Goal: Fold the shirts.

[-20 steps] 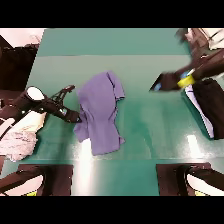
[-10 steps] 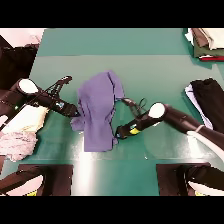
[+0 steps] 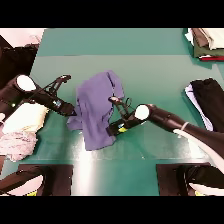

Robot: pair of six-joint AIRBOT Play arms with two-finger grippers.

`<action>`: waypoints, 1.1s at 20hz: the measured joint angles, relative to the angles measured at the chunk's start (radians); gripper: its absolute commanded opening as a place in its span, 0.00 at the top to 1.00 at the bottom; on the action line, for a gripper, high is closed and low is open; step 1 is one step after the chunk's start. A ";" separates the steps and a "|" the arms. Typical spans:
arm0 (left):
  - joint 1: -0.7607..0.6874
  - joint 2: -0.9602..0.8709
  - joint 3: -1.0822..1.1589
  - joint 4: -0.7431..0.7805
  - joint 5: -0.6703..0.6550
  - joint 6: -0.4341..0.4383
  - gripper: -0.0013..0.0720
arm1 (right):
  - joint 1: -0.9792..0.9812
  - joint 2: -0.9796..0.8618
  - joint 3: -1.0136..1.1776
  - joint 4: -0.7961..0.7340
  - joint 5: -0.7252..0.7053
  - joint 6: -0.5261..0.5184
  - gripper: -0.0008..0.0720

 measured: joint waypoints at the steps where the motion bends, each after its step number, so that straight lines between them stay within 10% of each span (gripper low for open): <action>1: 0.000 0.000 0.033 0.045 -0.027 -0.006 0.96 | -0.034 0.040 0.005 -0.083 0.048 0.031 0.97; 6: 0.000 0.001 0.196 0.183 -0.127 -0.021 0.96 | -0.309 0.269 0.016 -0.428 0.283 0.116 0.97; 12: -0.001 0.001 0.246 0.193 -0.146 -0.026 0.96 | -0.641 0.430 0.018 -0.492 0.261 0.105 0.95; 14: 0.000 0.001 0.249 0.217 -0.153 -0.026 0.95 | -0.722 0.439 0.018 -0.499 0.213 0.102 0.15; 22: 0.000 0.001 0.253 0.201 -0.174 -0.027 0.95 | -0.917 0.469 -0.118 -0.273 0.293 0.062 0.23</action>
